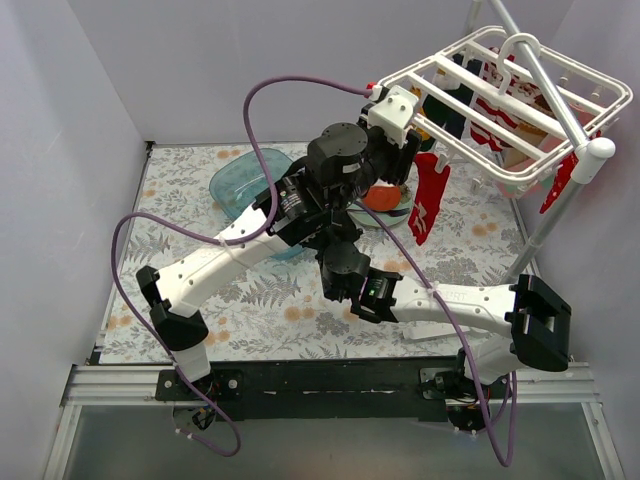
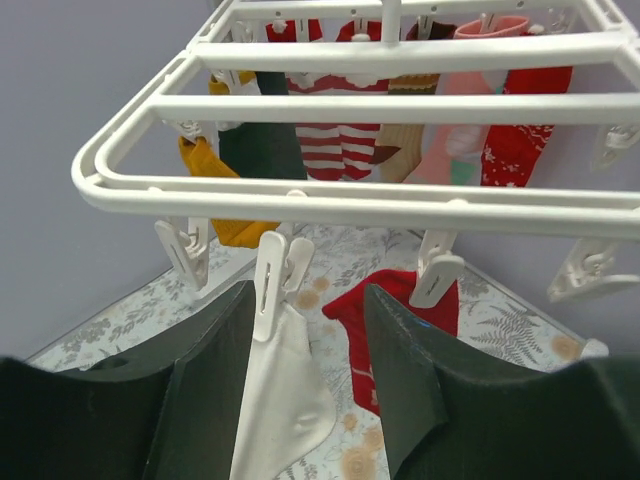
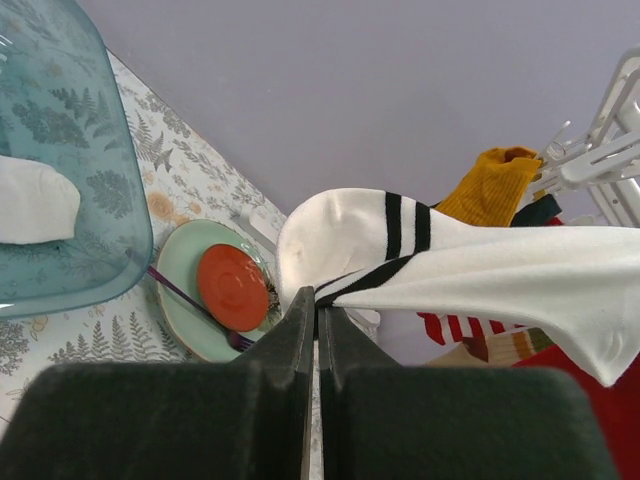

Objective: Remove the socks clipped to the hanger
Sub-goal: Remove the sock from the hanger.

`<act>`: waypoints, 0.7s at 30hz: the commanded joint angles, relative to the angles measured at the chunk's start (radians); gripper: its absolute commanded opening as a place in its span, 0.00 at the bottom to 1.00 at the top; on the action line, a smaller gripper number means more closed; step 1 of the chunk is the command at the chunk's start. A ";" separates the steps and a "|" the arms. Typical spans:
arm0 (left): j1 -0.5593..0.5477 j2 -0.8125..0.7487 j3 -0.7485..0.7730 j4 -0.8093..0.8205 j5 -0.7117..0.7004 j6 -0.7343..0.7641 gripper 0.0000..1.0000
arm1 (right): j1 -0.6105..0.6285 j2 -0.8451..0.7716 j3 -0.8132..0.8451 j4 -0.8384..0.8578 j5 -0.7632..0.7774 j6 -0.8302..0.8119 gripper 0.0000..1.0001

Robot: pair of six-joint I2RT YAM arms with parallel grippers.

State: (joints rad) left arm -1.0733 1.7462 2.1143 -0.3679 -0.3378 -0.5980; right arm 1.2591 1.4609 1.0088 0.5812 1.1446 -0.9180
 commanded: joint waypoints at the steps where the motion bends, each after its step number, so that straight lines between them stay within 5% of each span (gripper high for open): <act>1: -0.016 -0.019 -0.016 0.012 -0.064 0.064 0.46 | 0.017 0.007 0.051 -0.049 -0.052 -0.057 0.01; 21: -0.112 0.110 0.007 0.153 -0.297 0.302 0.52 | 0.020 -0.036 0.056 -0.067 -0.072 -0.035 0.01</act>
State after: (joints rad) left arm -1.1706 1.8629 2.1029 -0.2867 -0.5453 -0.3668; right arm 1.2594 1.4559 1.0325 0.5144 1.1179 -0.9577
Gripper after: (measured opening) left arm 0.510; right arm 0.030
